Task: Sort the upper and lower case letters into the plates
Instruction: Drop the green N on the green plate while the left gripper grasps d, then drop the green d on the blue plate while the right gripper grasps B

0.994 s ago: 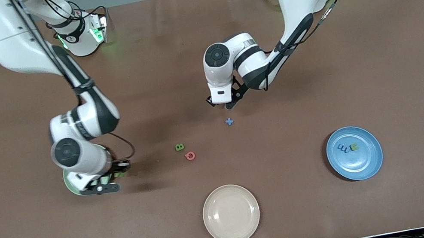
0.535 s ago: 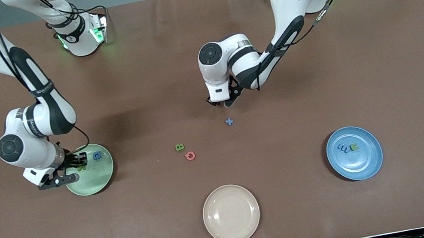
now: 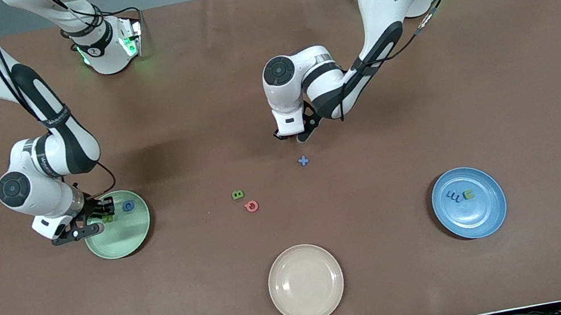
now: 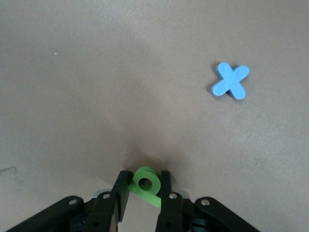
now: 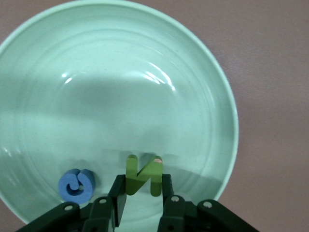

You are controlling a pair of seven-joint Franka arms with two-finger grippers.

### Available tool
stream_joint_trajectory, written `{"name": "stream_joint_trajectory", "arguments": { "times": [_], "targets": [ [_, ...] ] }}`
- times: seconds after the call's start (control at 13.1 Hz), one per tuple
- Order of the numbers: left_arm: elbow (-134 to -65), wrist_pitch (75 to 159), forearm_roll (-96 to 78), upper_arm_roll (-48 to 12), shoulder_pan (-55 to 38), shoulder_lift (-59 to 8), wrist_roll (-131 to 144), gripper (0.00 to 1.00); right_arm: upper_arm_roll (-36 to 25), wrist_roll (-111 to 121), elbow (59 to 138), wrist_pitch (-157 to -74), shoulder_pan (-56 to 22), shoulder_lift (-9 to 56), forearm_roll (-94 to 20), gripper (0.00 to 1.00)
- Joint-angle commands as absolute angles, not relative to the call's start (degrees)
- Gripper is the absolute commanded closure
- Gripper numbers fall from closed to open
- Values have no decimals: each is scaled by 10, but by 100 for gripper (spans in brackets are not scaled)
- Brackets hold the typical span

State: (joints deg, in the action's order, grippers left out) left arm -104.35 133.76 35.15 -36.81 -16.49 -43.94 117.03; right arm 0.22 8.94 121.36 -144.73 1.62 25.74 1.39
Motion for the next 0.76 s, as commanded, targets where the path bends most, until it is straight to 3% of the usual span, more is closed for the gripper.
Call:
{"name": "stream_joint_trajectory", "arguments": {
  "times": [0.0, 0.15, 0.46, 0.69],
  "targets": [
    [-1033, 1332, 373, -365, -140, -406, 1158, 99, 4, 85, 1215, -1437, 11, 238, 10, 0],
    [-1012, 1311, 376, -368, -92, -385, 1098, 99, 10, 10, 1193, -1406, -15, 238, 0, 0],
    [-986, 1279, 375, -368, 1, -370, 929, 99, 15, -271, 1145, -1390, -144, 242, -2, 0],
    [-982, 1277, 375, -367, 72, -370, 798, 99, 15, -418, 1075, -1392, -222, 307, -2, 0]
  ]
}}
